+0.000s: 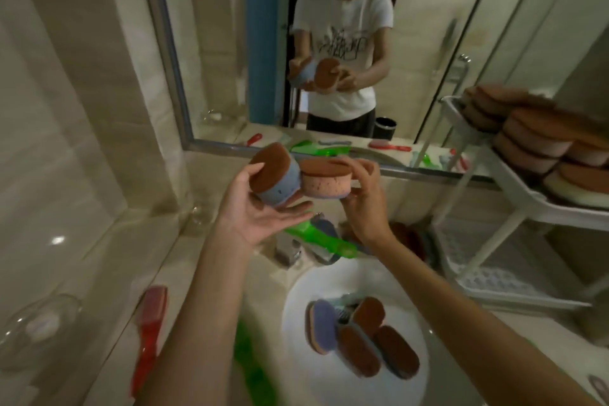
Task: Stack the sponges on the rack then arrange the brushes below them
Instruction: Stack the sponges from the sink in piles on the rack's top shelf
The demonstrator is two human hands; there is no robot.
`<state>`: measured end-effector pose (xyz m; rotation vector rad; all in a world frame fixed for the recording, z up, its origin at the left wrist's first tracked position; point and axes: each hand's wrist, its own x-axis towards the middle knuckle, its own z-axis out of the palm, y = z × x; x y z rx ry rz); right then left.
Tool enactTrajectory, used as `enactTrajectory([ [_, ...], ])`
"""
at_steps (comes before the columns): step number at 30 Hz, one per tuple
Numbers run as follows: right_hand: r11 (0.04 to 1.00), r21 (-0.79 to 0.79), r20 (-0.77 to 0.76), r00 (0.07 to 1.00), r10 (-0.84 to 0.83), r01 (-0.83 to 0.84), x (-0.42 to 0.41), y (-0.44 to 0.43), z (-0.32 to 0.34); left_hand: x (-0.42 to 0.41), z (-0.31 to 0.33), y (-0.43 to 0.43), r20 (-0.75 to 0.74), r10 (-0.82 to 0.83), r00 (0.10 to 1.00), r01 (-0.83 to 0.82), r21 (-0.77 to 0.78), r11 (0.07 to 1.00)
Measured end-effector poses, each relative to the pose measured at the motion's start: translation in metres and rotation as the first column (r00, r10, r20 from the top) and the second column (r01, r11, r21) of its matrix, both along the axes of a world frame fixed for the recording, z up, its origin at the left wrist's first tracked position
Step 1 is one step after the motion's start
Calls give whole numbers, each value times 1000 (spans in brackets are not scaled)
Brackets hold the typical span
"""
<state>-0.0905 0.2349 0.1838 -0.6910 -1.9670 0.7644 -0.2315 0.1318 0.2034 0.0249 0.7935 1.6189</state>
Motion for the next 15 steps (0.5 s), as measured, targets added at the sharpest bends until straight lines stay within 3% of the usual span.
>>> enactTrajectory([
  [4,995,-81,-55,997,48,-53,59,37,50,56,45,39,-88,-56,995,64,81,995],
  [9,850,-458,-331,937,108,-260,133,73,93,129,91,81,-143,-12,990,32,138,990],
  [15,753,-536,-418,895,157,-382,218,123,120,224,122,131,-194,3,981,37,206,978],
])
